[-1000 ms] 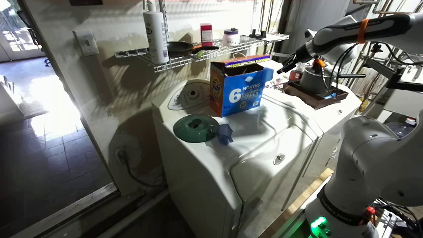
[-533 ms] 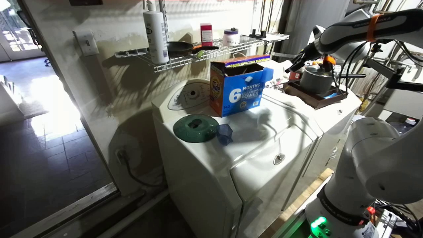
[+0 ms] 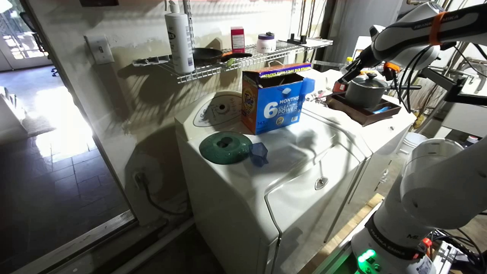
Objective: Pick up the measuring cup on the right and hang it on the box.
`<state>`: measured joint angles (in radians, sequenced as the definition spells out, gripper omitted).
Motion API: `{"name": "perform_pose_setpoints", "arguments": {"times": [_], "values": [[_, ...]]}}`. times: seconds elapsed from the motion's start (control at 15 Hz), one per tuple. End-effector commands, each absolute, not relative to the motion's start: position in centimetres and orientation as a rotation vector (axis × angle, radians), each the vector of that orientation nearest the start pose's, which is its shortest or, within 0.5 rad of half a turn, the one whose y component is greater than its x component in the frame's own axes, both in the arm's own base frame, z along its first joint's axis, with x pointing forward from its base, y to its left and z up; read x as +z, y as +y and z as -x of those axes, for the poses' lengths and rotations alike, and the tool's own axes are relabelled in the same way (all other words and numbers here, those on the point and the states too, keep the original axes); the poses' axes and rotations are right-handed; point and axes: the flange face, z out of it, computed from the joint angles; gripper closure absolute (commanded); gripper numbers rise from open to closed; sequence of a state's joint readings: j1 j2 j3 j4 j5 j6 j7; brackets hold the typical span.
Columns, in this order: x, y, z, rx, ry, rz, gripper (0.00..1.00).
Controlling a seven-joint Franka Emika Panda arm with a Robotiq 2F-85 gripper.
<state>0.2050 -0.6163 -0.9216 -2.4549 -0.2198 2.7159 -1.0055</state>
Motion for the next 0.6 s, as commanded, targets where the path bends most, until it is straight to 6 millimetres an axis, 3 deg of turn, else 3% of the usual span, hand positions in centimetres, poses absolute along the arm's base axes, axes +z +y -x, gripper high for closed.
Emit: {"name": "perform_pose_setpoints", "arguments": {"times": [0.0,0.27,0.33,0.53], "values": [[50.5,-32.3,-32.7,-1.138,-0.564,3.175,0.0],[51.0,-31.1,-32.2,-1.116,-0.563,3.181,0.0],[51.1,-31.8,-32.4,-1.137,-0.59,3.188,0.0],[51.1,-31.3,-32.4,-1.123,-0.593,3.193,0.0]]}}
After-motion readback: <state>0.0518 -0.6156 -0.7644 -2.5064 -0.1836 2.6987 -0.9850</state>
